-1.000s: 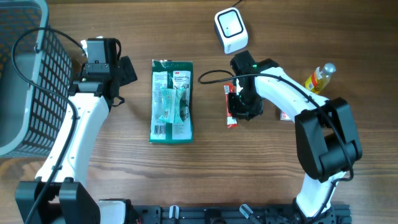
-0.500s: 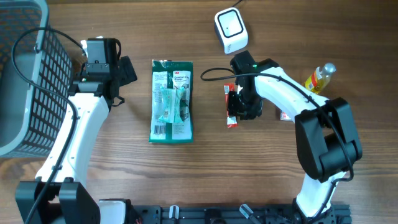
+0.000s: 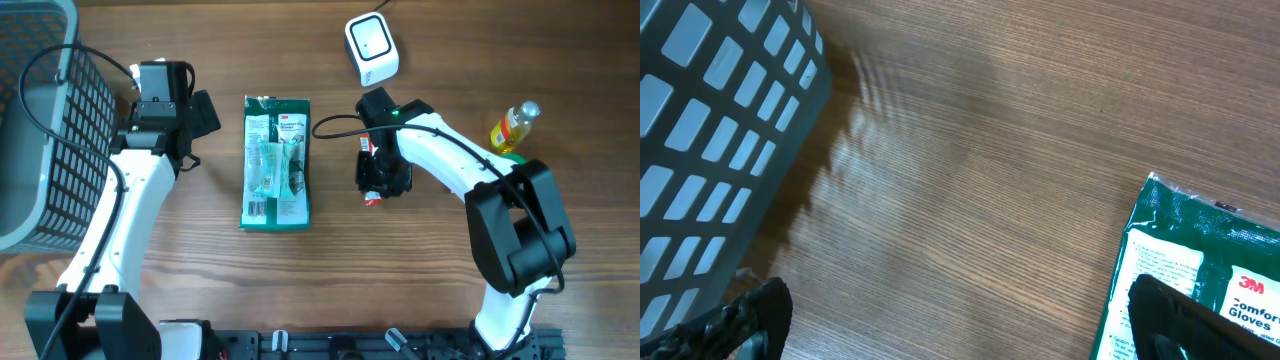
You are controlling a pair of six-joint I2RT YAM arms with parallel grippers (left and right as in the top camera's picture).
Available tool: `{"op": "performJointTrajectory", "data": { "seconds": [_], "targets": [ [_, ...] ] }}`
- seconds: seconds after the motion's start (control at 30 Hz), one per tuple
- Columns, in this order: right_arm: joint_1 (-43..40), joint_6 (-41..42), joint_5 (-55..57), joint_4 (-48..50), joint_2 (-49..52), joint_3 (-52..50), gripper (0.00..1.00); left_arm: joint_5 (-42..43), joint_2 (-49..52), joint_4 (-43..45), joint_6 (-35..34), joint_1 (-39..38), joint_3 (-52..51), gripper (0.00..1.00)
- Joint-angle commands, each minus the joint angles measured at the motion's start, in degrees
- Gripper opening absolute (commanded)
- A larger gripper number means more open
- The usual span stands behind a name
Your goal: Scan the item barcode
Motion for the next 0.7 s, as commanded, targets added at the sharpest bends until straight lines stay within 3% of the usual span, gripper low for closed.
{"op": "performJointTrajectory", "data": {
  "seconds": [0.0, 0.67],
  "targets": [
    [-0.3, 3.8, 2.3, -1.0, 0.7, -0.5, 0.36, -0.5, 0.0, 0.2, 0.5, 0.3, 0.6, 1.0],
    [-0.3, 12.7, 3.7, 0.0, 0.7, -0.8, 0.33, -0.5, 0.0, 0.2, 0.5, 0.3, 0.6, 1.0]
  ]
}}
